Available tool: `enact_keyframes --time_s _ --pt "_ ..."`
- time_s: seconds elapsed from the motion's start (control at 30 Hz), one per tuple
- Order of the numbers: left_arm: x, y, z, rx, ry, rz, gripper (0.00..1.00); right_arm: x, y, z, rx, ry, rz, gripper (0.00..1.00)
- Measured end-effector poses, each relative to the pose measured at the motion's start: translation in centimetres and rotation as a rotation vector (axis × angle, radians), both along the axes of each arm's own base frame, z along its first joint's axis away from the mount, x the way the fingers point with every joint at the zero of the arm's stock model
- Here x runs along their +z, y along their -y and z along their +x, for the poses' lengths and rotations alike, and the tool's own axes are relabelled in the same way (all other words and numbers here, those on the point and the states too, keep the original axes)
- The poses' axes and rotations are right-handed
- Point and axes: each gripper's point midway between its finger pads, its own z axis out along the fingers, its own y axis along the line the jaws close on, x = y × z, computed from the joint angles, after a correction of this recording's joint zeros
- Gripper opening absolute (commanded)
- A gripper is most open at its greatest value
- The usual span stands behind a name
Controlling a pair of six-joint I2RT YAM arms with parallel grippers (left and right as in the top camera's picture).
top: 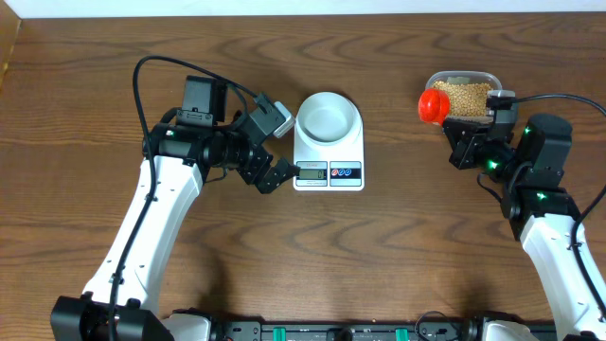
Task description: Scoop item into bowl and weigh 50g on scale
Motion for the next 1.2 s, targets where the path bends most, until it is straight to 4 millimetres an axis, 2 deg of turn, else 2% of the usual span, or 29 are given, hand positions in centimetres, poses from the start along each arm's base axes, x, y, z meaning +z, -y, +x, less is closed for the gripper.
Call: enact_keyframes --time_s 0.37,0.6,0.67,0.93,1.1,1.2 --pt "0.0 0.0 0.1 -0.001 0.005 0.0 1.0 0.0 -0.1 -0.1 0.004 -0.003 0.004 0.01" --pt "0.0 0.0 0.1 -0.002 0.006 0.0 1.0 0.0 0.3 -0.7 -0.03 -0.129 0.011 0.01" --pt "0.0 0.0 0.1 -0.002 0.007 0.0 1.0 1.1 0.8 -0.6 -0.057 -0.162 -0.003 0.01" --pt "0.0 0.0 0.1 0.0 0.007 0.003 1.0 7.3 2.8 -0.4 -0.149 -0.182 -0.091 0.01" --pt "0.0 0.0 0.1 0.0 0.006 0.003 1.0 9.5 4.1 -0.4 -0.184 -0.223 -0.138 0.01" --pt "0.0 0.0 0.1 0.0 0.007 0.003 1.0 9.7 5.3 0.3 -0.194 -0.277 -0.165 0.01"
